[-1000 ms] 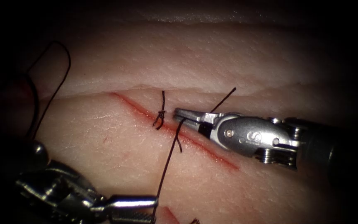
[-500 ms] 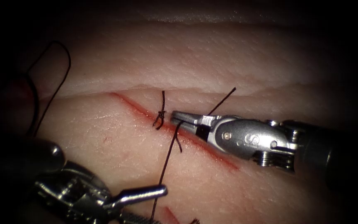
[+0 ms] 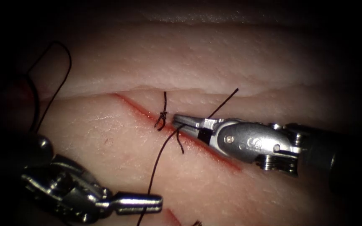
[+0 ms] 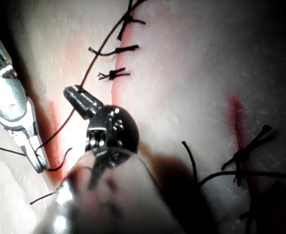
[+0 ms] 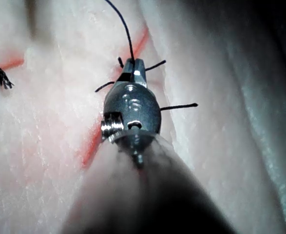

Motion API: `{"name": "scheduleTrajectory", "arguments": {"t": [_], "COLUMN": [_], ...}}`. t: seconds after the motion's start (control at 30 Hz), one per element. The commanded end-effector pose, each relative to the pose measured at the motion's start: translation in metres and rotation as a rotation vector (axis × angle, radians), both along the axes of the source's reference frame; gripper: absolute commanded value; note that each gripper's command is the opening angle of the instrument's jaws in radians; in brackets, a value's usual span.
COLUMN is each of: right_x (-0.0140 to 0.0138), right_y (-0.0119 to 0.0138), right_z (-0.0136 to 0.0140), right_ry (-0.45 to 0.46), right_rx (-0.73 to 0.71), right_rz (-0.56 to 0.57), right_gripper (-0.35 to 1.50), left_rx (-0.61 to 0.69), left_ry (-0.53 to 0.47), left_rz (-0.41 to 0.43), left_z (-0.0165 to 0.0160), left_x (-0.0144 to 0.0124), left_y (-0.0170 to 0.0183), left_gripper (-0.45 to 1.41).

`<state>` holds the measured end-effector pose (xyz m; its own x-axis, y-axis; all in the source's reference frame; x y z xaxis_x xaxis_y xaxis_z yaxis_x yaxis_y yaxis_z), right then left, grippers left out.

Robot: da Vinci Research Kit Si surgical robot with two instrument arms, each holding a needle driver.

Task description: Wound Closure

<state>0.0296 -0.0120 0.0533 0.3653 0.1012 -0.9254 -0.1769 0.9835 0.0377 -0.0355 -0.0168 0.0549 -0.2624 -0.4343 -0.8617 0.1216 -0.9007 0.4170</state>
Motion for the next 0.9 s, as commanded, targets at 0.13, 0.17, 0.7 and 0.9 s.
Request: {"name": "scheduleTrajectory", "arguments": {"t": [0.13, 0.17, 0.7, 0.9], "right_x": [0.0008, 0.0008, 0.0000, -0.0018], "right_y": [-0.0004, -0.0012, -0.0029, -0.0005], "right_z": [-0.0004, -0.0011, -0.0080, -0.0099], "right_ry": [0.013, 0.022, 0.149, 0.163], "right_rx": [0.008, 0.013, 0.206, 0.231], "right_rz": [-0.005, -0.012, 0.068, 0.053], "right_gripper": [-0.35, -0.35, 1.48, 1.48], "left_rx": [0.010, 0.001, -0.032, -0.070], "left_ry": [0.005, 0.025, 0.070, 0.098], "left_rz": [-0.015, -0.029, -0.050, -0.050], "left_z": [0.0003, 0.0003, 0.0008, -0.0001], "left_x": [0.0005, 0.0015, 0.0039, 0.0048], "left_y": [0.0009, 0.0015, 0.0011, 0.0008], "left_gripper": [-0.45, -0.45, -0.45, -0.45]}}
